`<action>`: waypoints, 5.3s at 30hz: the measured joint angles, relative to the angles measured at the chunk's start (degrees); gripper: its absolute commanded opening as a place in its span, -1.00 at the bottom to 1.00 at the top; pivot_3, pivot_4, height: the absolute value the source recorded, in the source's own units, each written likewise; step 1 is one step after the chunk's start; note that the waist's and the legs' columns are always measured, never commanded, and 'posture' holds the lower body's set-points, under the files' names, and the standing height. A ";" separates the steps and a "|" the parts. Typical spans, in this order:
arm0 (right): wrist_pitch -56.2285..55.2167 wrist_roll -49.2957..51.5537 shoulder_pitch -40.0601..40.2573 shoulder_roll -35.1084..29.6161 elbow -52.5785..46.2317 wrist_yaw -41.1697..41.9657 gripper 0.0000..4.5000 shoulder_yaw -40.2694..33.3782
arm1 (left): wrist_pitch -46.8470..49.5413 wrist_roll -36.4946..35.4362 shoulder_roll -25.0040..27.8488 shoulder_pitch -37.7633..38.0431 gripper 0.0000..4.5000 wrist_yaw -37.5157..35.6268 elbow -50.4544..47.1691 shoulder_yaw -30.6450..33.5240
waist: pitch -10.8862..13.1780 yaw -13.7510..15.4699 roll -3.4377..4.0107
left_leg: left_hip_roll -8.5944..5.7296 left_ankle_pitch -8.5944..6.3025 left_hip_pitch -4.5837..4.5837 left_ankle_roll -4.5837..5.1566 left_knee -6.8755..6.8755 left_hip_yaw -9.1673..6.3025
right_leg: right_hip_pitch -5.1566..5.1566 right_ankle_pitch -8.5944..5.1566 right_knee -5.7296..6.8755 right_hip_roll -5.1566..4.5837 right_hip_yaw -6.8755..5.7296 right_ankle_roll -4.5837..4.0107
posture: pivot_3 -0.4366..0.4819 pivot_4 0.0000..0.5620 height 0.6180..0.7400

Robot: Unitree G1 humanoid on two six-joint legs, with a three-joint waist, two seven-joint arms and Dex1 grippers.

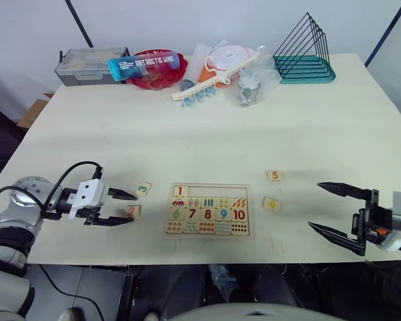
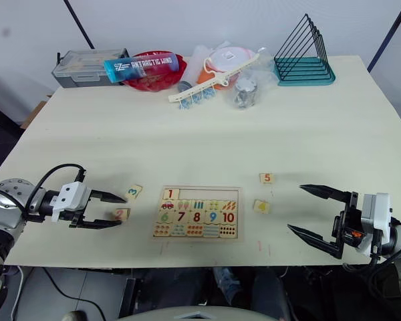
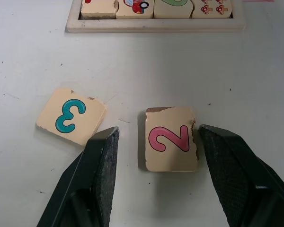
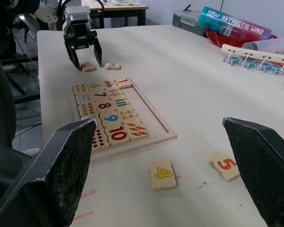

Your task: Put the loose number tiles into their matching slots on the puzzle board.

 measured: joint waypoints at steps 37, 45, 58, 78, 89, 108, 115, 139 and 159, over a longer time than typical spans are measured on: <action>-1.95 -1.42 -0.16 3.14 -0.54 -2.09 1.00 3.29 | 19.99 4.68 -1.79 -9.33 -0.57 -0.50 -8.79 11.87 | 0.32 -0.10 -0.49 | 1.03 -0.04 -0.10 0.04 0.33 1.47 | 0.47 0.03 -0.40 0.10 0.20 0.13 | -0.05 -0.47 1.00; -2.57 -2.25 -0.01 3.62 -0.54 -2.91 1.00 4.02 | 28.55 8.36 -4.72 -12.52 -0.57 -0.51 -18.34 10.10 | 0.38 -0.17 -0.57 | 1.14 -0.03 -0.11 0.03 0.33 1.42 | 0.46 0.04 -0.40 0.28 0.19 0.11 | -0.05 -0.47 1.00; -3.54 -2.71 0.16 4.05 -0.55 -3.91 1.00 4.47 | 48.68 11.87 -8.68 -13.44 -0.57 4.36 -44.41 8.08 | 0.42 -0.15 -0.56 | 1.16 -0.03 -0.12 0.03 0.32 1.42 | 0.46 0.04 -0.41 0.29 0.22 0.10 | -0.05 -0.47 1.00; -4.60 -3.52 0.66 5.03 -1.02 -5.39 1.00 5.65 | 63.90 22.09 -8.30 -13.99 -0.57 7.08 -57.78 -0.83 | 0.44 -0.14 -0.56 | 1.14 -0.03 -0.12 0.03 0.32 1.42 | 0.46 0.03 -0.44 0.31 0.23 0.10 | -0.05 -0.47 1.00; -4.83 -4.64 0.04 5.16 -1.00 -5.60 1.00 6.41 | 74.75 28.64 -8.38 -18.62 -0.57 8.67 -60.19 -6.33 | 0.47 -0.14 -0.60 | 1.13 -0.03 -0.13 0.03 0.33 1.40 | 0.46 0.03 -0.44 0.35 0.24 0.10 | -0.05 -0.47 1.00; -7.02 -6.55 0.65 7.49 -1.31 -9.15 1.00 8.67 | 78.10 32.26 -13.65 -21.01 -0.57 9.58 -57.29 -11.67 | 0.48 -0.13 -0.61 | 1.12 -0.03 -0.13 0.03 0.33 1.41 | 0.45 0.03 -0.44 0.35 0.26 0.10 | -0.05 -0.47 1.00; -7.20 -6.64 0.76 7.48 -1.36 -9.53 1.00 8.92 | 78.91 33.16 -14.05 -21.97 -0.57 10.04 -57.20 -12.26 | 0.48 -0.13 -0.61 | 1.12 -0.03 -0.13 0.03 0.33 1.41 | 0.46 0.03 -0.44 0.35 0.26 0.10 | -0.05 -0.47 1.00; -7.38 -6.94 1.05 7.43 -1.36 -9.46 1.00 8.90 | 78.60 34.47 -13.87 -21.11 -0.57 10.34 -56.83 -13.03 | 0.48 -0.12 -0.61 | 1.12 -0.03 -0.13 0.03 0.34 1.40 | 0.46 0.03 -0.43 0.35 0.26 0.10 | -0.05 -0.47 1.00; -7.38 -7.03 1.29 7.42 -1.36 -9.52 1.00 8.89 | 78.67 34.28 -14.34 -21.12 0.98 10.15 -56.41 -13.14 | 0.48 -0.12 -0.61 | 1.12 -0.03 -0.13 0.03 0.34 1.41 | 0.46 0.03 -0.43 0.35 0.26 0.10 | -0.05 -0.47 1.00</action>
